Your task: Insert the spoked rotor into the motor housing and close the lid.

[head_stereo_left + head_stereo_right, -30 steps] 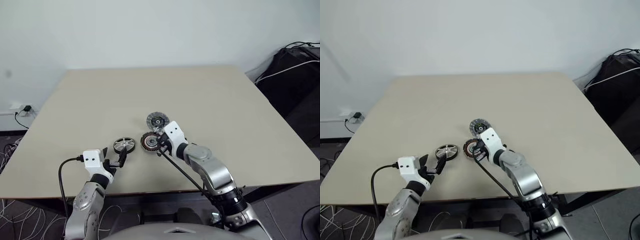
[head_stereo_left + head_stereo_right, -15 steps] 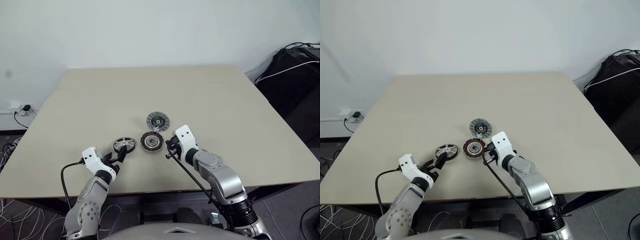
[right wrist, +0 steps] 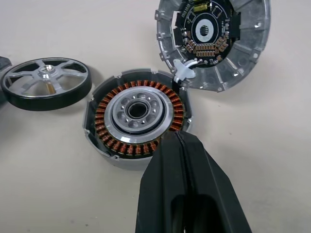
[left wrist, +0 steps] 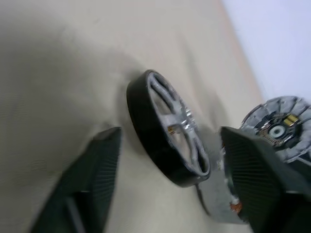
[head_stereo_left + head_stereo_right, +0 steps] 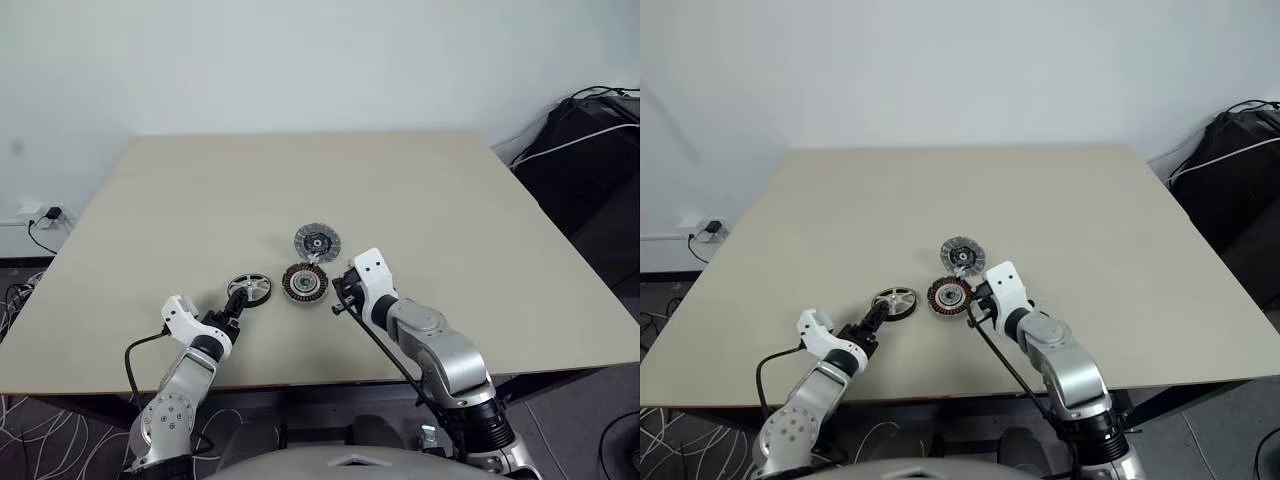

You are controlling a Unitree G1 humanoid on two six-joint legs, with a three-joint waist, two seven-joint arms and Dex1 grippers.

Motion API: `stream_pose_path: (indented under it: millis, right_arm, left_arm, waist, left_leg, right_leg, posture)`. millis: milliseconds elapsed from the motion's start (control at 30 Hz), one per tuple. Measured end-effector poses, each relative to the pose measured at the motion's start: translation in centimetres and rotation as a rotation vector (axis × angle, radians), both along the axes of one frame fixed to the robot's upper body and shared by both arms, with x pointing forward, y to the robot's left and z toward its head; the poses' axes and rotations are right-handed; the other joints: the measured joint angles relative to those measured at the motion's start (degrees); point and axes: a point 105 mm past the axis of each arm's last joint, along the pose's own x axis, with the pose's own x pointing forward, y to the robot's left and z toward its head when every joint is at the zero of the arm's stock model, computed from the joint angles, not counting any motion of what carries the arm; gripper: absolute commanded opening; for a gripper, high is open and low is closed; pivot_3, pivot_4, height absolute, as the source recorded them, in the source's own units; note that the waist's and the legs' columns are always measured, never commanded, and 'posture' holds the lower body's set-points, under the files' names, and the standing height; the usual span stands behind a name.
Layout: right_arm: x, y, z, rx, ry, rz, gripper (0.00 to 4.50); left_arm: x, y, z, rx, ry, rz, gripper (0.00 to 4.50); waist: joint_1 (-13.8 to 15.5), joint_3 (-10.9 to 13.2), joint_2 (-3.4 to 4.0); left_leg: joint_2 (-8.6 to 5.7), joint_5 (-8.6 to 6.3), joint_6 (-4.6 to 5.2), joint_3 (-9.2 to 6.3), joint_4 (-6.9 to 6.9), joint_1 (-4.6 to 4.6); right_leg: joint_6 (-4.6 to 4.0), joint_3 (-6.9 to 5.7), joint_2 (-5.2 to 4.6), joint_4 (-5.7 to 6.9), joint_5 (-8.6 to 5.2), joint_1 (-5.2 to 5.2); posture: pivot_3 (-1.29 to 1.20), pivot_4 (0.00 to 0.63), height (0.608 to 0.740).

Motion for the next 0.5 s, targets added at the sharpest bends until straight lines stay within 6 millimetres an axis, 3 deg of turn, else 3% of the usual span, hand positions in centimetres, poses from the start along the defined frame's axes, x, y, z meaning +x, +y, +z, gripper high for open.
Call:
stream_pose_path:
  millis: [233, 500]
  right_arm:
    - [-0.01, 0.03, -0.01, 0.005, 0.003, -0.004, 0.0]
    - [0.0, 0.01, 0.0, 0.005, 0.003, -0.004, 0.0]
  left_arm:
    - [0.38, -0.22, 0.15, -0.052, -0.01, 0.017, 0.45]
    - [0.73, -0.25, 0.49, -0.064, -0.031, 0.031, 0.45]
  waist:
    - [0.01, -0.01, -0.01]
    - [-0.02, -0.01, -0.01]
  left_leg:
    - [0.0, 0.0, 0.0, 0.01, 0.0, 0.0]
    - [0.0, 0.0, 0.0, 0.01, 0.0, 0.0]
  right_leg:
    - [-0.01, 0.0, 0.0, -0.02, 0.0, 0.01]
    - [-0.01, 0.01, 0.01, -0.02, 0.0, 0.01]
  posture:
    - [0.0, 0.0, 0.74]
    - [0.0, 0.0, 0.74]
